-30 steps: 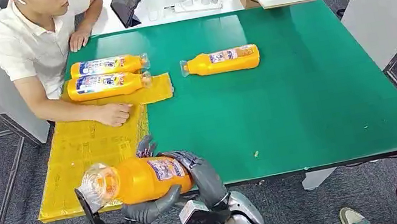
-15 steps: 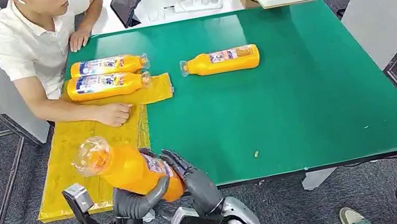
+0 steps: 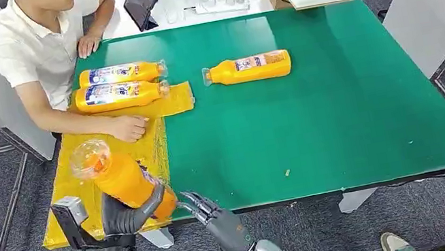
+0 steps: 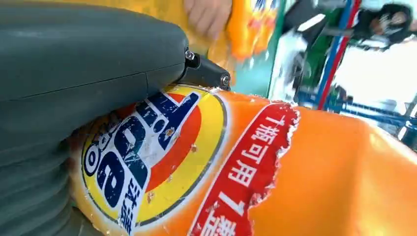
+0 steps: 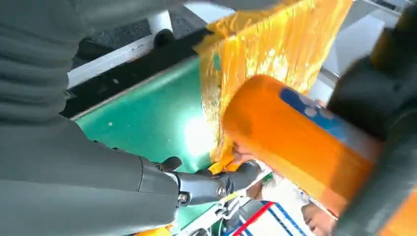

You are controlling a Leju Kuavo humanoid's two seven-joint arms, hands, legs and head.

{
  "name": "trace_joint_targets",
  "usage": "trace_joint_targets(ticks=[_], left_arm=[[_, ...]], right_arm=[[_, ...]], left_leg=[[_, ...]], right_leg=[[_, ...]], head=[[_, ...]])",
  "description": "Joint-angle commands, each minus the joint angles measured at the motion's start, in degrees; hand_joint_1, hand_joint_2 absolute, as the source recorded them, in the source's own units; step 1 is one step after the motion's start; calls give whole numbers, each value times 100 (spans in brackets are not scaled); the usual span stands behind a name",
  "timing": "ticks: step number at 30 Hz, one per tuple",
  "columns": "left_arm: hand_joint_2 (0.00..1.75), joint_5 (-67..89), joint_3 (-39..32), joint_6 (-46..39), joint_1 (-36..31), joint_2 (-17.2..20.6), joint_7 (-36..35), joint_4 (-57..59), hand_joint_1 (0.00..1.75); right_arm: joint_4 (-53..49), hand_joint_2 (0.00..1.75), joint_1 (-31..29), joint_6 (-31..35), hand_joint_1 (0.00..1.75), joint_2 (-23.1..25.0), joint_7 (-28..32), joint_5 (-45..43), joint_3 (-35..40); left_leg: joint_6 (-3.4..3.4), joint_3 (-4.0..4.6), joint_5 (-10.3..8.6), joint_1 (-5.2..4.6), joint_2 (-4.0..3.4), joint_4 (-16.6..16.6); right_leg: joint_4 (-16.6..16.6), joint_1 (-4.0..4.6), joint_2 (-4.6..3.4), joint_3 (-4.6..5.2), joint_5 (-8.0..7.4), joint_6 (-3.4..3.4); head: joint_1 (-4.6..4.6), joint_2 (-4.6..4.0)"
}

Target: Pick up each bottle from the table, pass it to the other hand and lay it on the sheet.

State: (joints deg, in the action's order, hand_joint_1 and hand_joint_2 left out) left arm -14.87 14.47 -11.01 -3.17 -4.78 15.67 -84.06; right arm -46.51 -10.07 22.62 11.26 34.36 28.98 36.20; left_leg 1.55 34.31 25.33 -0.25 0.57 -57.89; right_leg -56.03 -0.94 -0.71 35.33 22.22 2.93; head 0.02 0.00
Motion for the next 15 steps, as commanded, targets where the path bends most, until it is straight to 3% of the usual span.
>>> trace_joint_targets(ticks=[1,2,5,9,12,15], left_arm=[[175,3508,-130,-1555,-960,677,-29,1626,145],[175,3555,-286,-1521,-980,621,-12,1717,173],[175,3937,-442,-1346,-868,796,-201,1787,175],[175,5133,-247,-1483,-940,995,-539,1856,175],[175,7205,69,-1620,-1528,1087,-1374,2631,175],[175,8211,93,-1675,-2317,825,-1754,4055,175]], right_arm=[[-833,0,363,511,0,-178,540,-514,-507],[-986,0,436,681,0,-116,533,-620,-707],[-2003,0,748,917,0,0,564,-1733,-1389],[-2376,0,838,807,0,-47,564,-1911,-1623],[-2269,0,820,440,0,15,564,-1875,-1684],[-1995,0,722,227,0,204,564,-1840,-1605]], left_leg=[[-9,-20,-2,3,19,9],[-8,-16,-3,0,14,9],[-12,-25,5,4,-2,5],[-7,-11,1,1,4,4],[-11,-17,4,6,8,1],[-12,-14,-7,7,40,4]], right_leg=[[5,4,26,-24,7,-11],[4,1,20,-18,5,-9],[1,5,8,-24,8,-14],[0,2,11,-13,6,-8],[-1,7,19,-21,10,-12],[1,8,46,-23,9,-13]], head=[[2,0],[4,-2],[0,0],[4,-2],[4,0],[2,0]])
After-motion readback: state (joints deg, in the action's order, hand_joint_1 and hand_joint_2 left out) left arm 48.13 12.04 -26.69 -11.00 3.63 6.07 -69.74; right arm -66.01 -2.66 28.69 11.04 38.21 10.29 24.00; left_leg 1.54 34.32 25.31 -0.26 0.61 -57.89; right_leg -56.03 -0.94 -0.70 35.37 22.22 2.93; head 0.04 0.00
